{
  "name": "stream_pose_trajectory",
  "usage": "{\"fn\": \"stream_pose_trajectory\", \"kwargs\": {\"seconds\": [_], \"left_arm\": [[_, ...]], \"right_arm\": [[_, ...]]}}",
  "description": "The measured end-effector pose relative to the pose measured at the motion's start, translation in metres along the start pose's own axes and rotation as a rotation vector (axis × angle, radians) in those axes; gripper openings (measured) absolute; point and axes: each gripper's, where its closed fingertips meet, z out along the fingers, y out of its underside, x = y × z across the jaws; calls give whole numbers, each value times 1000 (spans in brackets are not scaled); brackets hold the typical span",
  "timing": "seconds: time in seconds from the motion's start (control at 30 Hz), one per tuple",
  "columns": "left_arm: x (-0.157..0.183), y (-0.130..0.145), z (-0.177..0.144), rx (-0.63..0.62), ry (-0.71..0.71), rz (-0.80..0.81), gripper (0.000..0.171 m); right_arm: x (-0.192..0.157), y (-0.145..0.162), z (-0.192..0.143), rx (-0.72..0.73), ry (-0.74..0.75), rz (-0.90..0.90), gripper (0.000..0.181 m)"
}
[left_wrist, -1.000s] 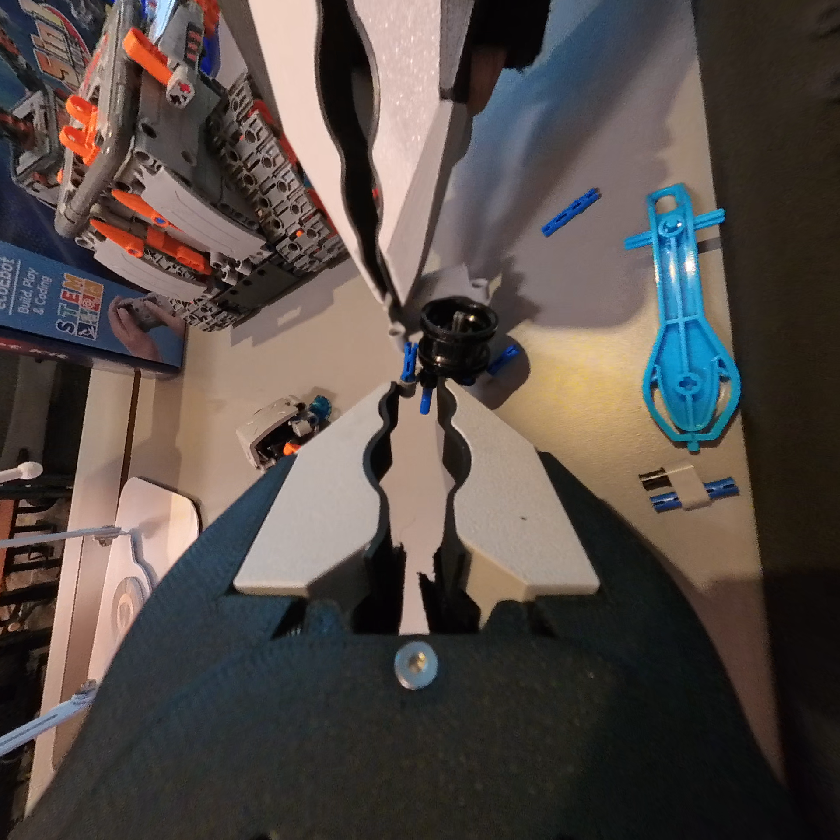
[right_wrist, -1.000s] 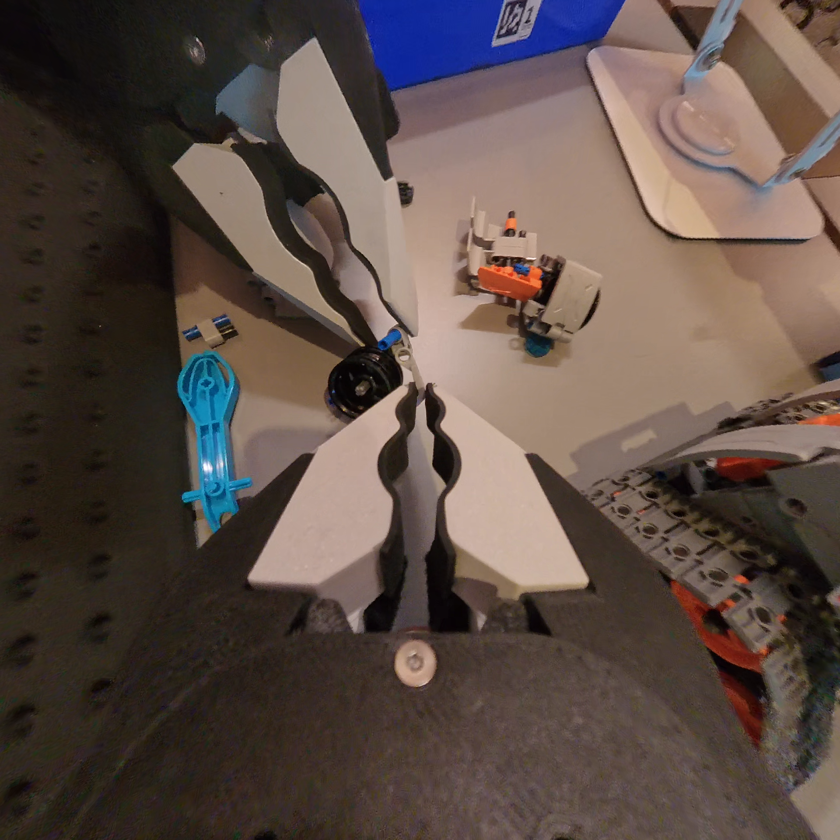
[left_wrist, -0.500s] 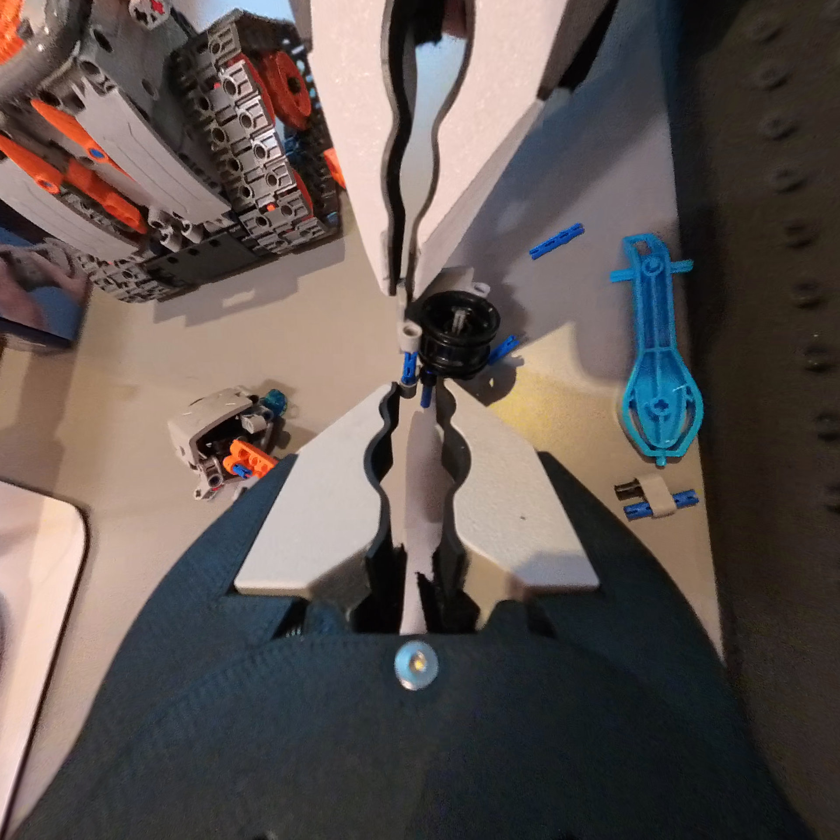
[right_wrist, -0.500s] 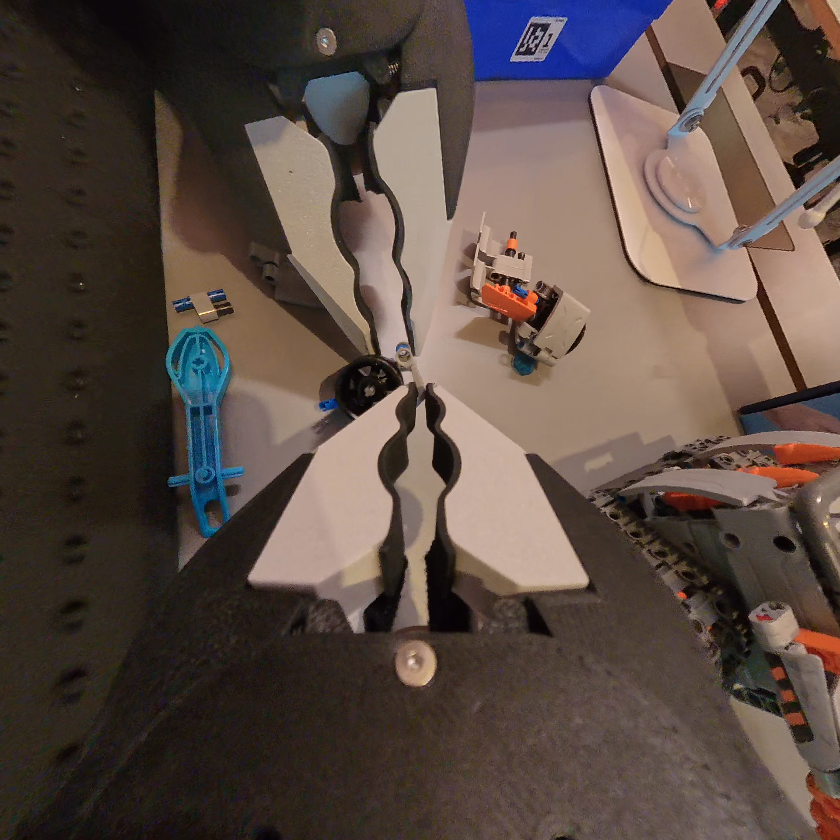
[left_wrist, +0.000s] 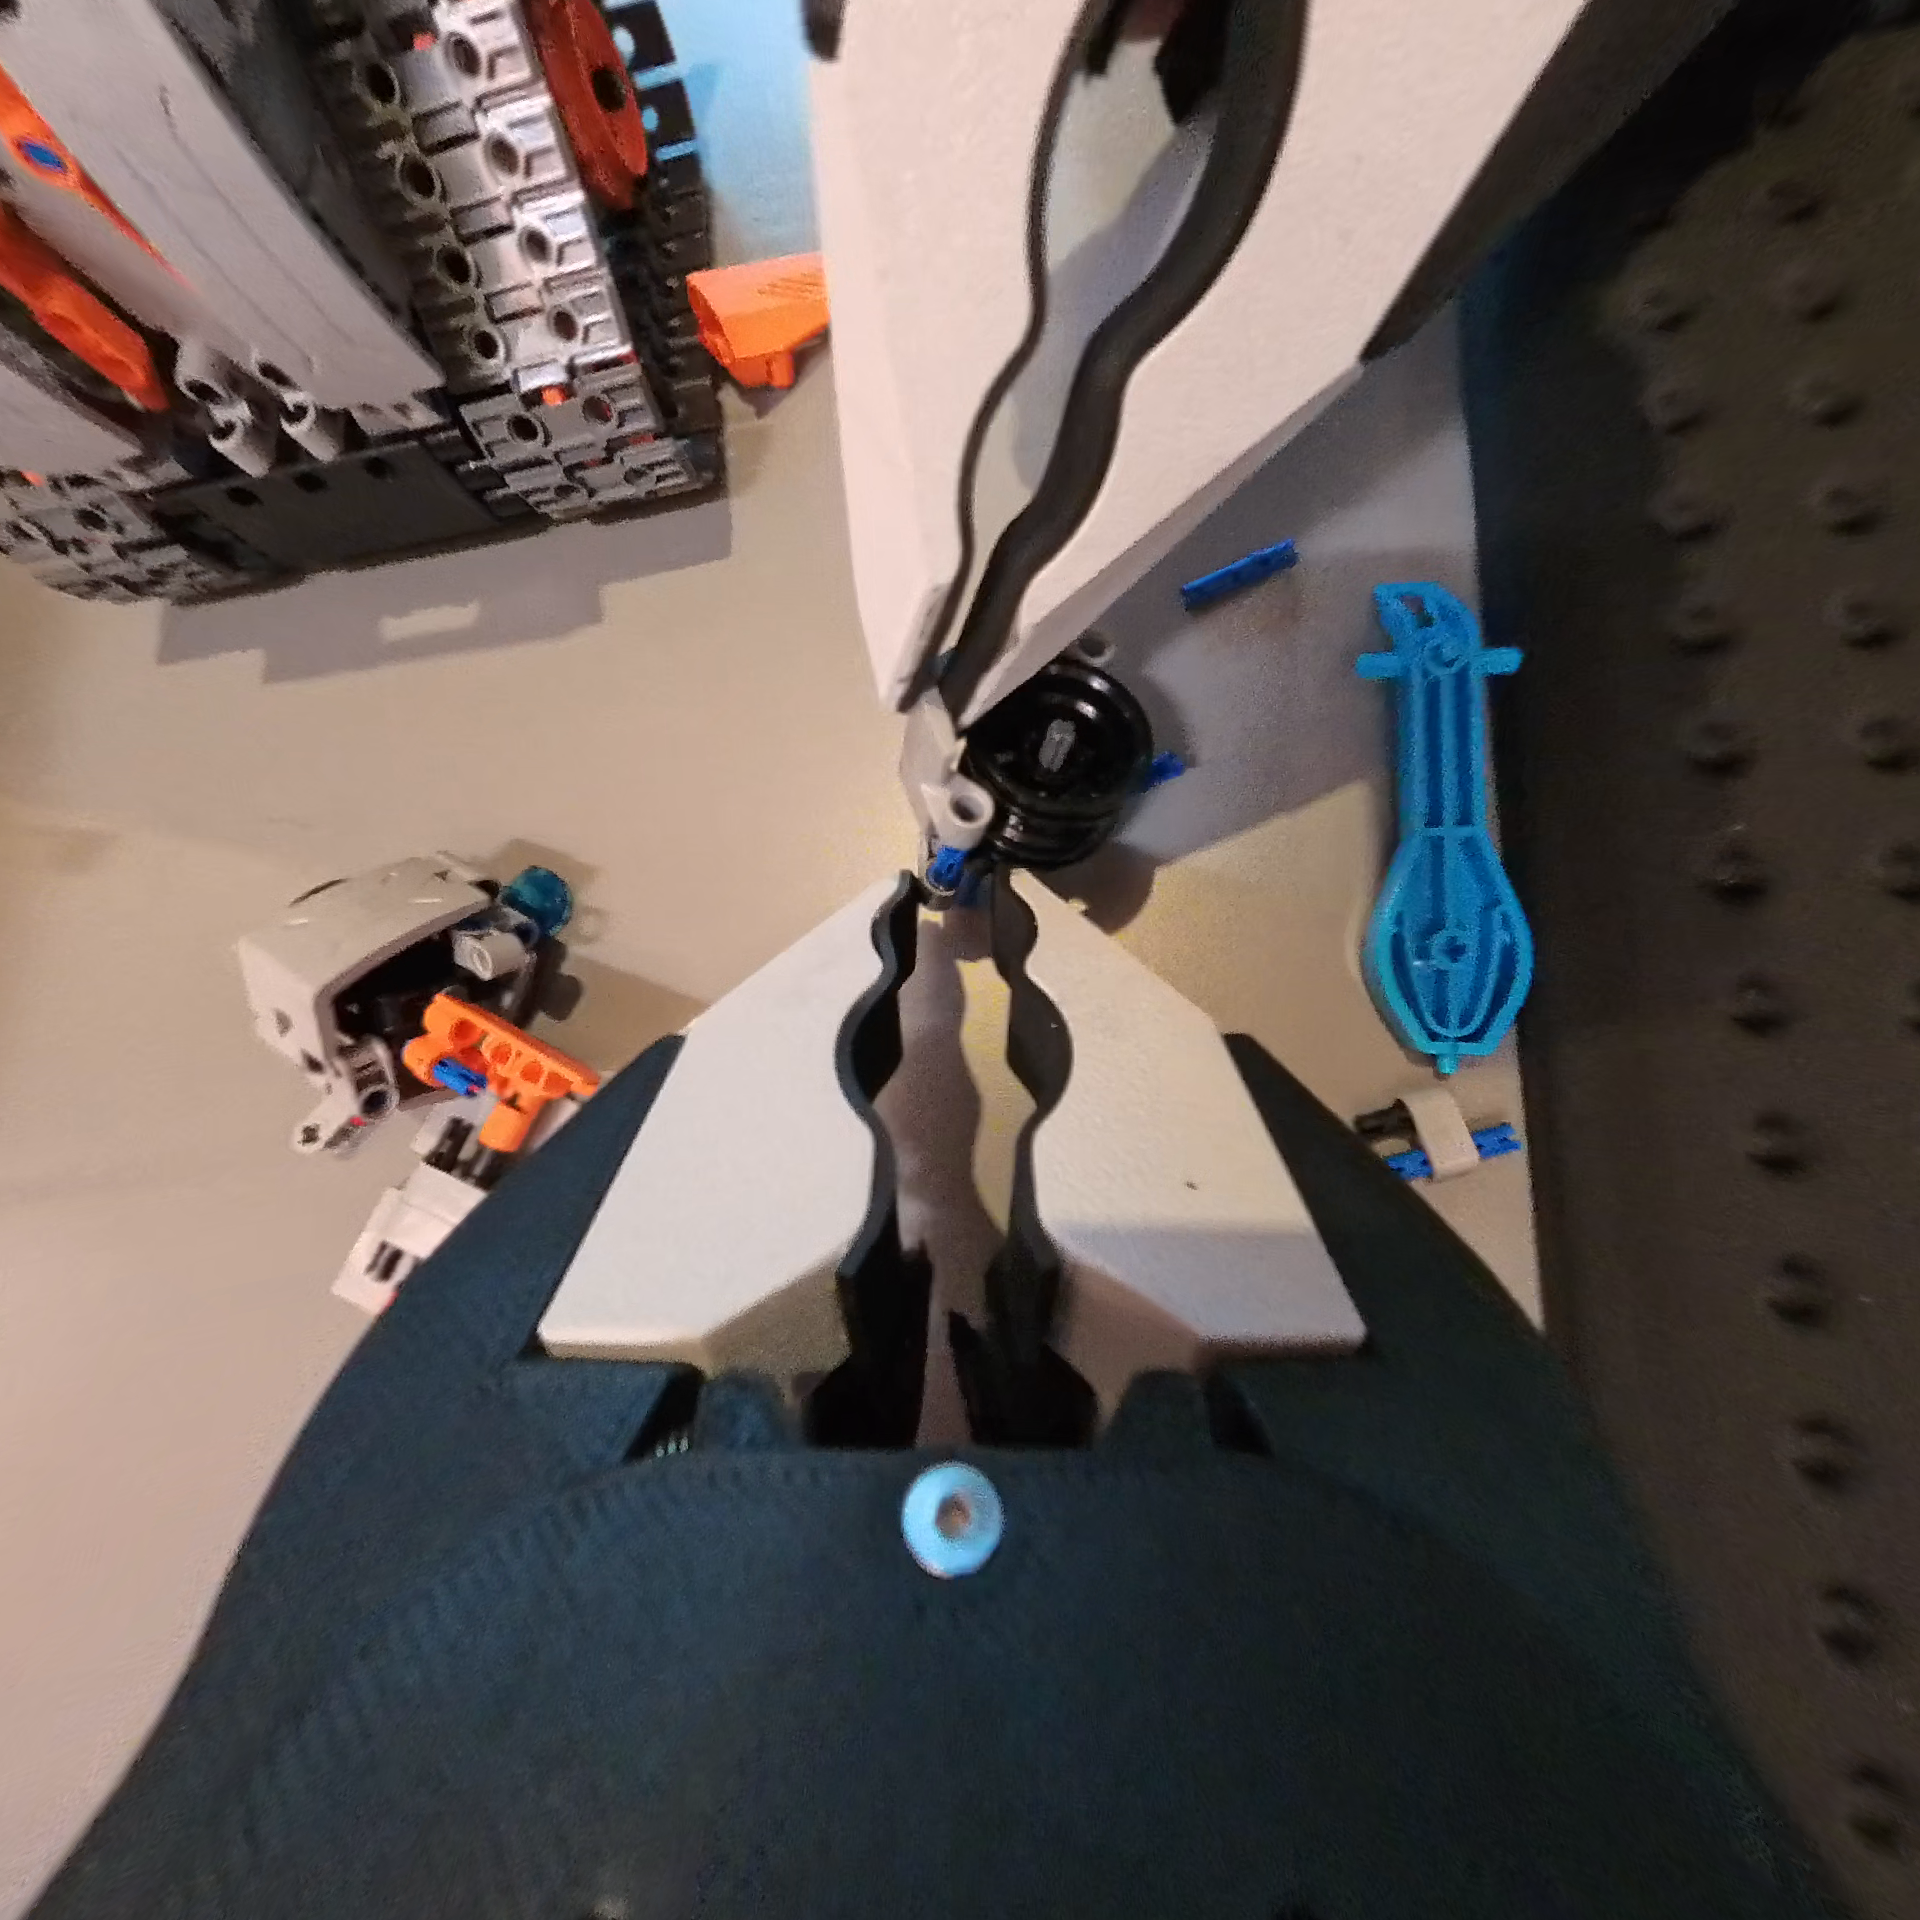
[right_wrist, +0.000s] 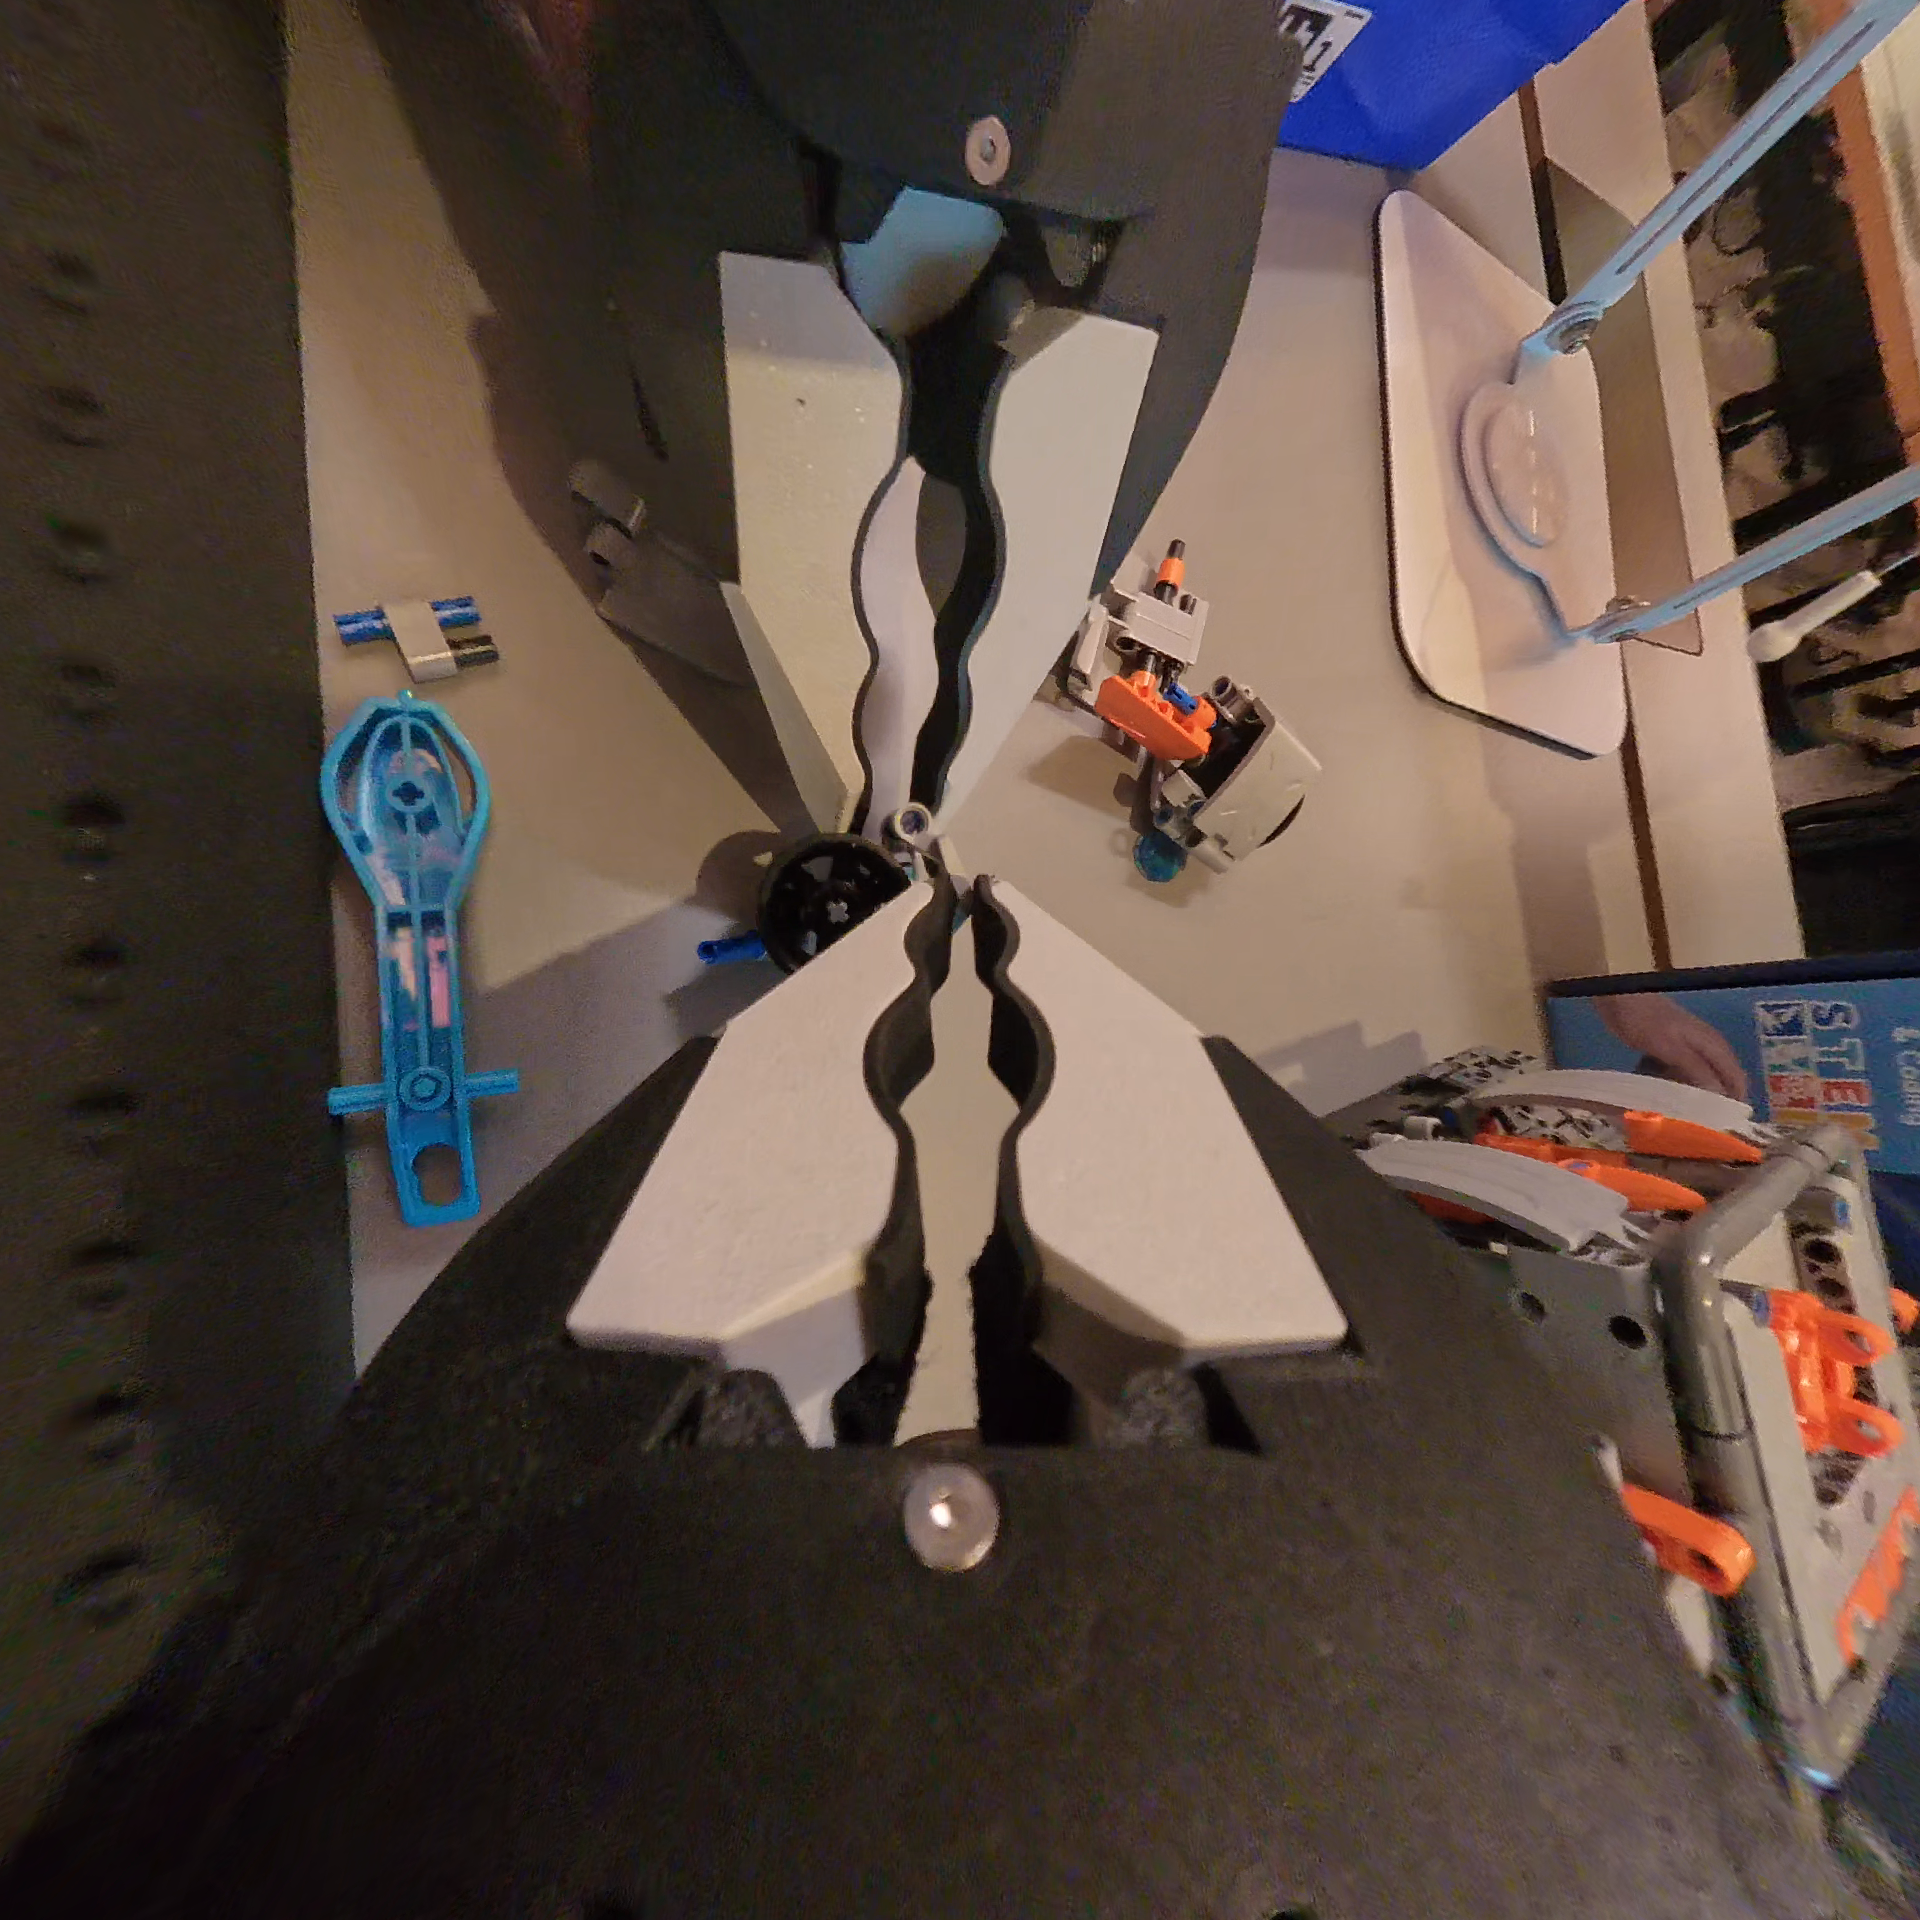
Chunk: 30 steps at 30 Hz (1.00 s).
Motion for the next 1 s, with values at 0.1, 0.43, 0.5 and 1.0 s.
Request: {"fn": "stream_pose_trajectory", "kwargs": {"seconds": [0.1,0.43,0.5,1.0], "left_arm": [[2,0,0,24,73,-50,12],[16,-2,-2,63,209,-72,6],[17,-2,-2,63,218,-74,6],[20,0,-1,65,287,-124,4]], "right_arm": [[-1,0,0,24,-29,27,0],[-7,1,-1,28,-39,0,0],[-8,-1,-3,40,-43,-18,0],[-10,3,0,-14,-162,-106,0]]}}
